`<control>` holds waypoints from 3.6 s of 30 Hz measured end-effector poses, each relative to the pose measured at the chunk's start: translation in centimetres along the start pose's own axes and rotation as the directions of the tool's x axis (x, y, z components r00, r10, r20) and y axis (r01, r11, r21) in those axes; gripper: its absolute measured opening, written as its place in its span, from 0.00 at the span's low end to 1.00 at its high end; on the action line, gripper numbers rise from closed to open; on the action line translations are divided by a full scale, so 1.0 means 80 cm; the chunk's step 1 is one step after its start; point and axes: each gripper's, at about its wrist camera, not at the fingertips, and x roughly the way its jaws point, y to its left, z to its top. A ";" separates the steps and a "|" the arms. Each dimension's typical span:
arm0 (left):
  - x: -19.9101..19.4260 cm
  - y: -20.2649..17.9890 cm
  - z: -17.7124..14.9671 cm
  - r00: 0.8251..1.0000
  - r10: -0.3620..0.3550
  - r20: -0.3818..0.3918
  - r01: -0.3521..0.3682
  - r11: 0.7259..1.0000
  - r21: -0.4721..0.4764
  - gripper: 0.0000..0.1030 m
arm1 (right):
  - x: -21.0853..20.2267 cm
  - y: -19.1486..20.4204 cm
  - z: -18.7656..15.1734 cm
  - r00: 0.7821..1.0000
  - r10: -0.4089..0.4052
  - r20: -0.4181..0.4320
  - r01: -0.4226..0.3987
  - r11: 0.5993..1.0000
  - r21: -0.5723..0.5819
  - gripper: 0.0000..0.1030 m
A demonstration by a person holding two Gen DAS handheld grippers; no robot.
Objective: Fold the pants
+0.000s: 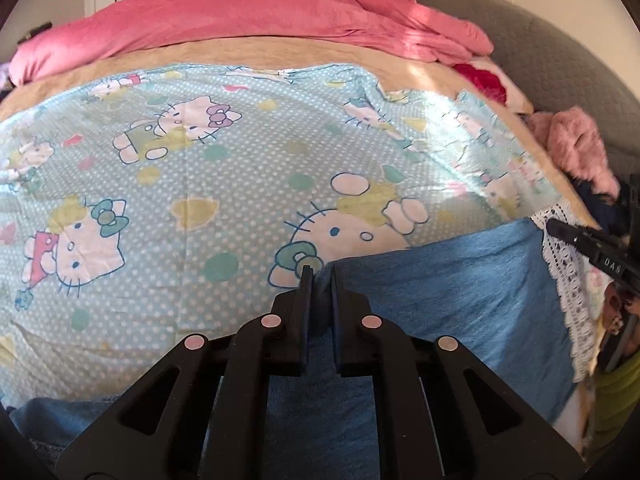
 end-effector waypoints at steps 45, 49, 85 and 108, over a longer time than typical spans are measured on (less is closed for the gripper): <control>-0.115 0.070 -0.120 0.963 0.268 -0.034 -0.271 0.956 -0.115 0.91 | -0.050 0.095 -0.103 0.997 -0.028 -0.072 0.023 0.997 -0.076 0.82; -0.146 0.041 -0.119 0.972 0.231 0.032 -0.228 0.970 -0.084 0.91 | -0.087 0.096 -0.099 1.000 -0.014 0.001 0.014 0.996 -0.092 0.83; -0.118 -0.076 -0.169 0.994 0.088 -0.072 -0.081 0.992 0.099 0.91 | -0.120 0.108 -0.141 0.996 0.076 -0.055 -0.077 0.997 -0.020 0.85; -0.110 -0.185 -0.082 1.000 0.015 -0.008 -0.013 0.963 0.268 0.91 | -0.163 0.039 -0.159 0.998 0.019 0.056 -0.025 0.992 0.120 0.85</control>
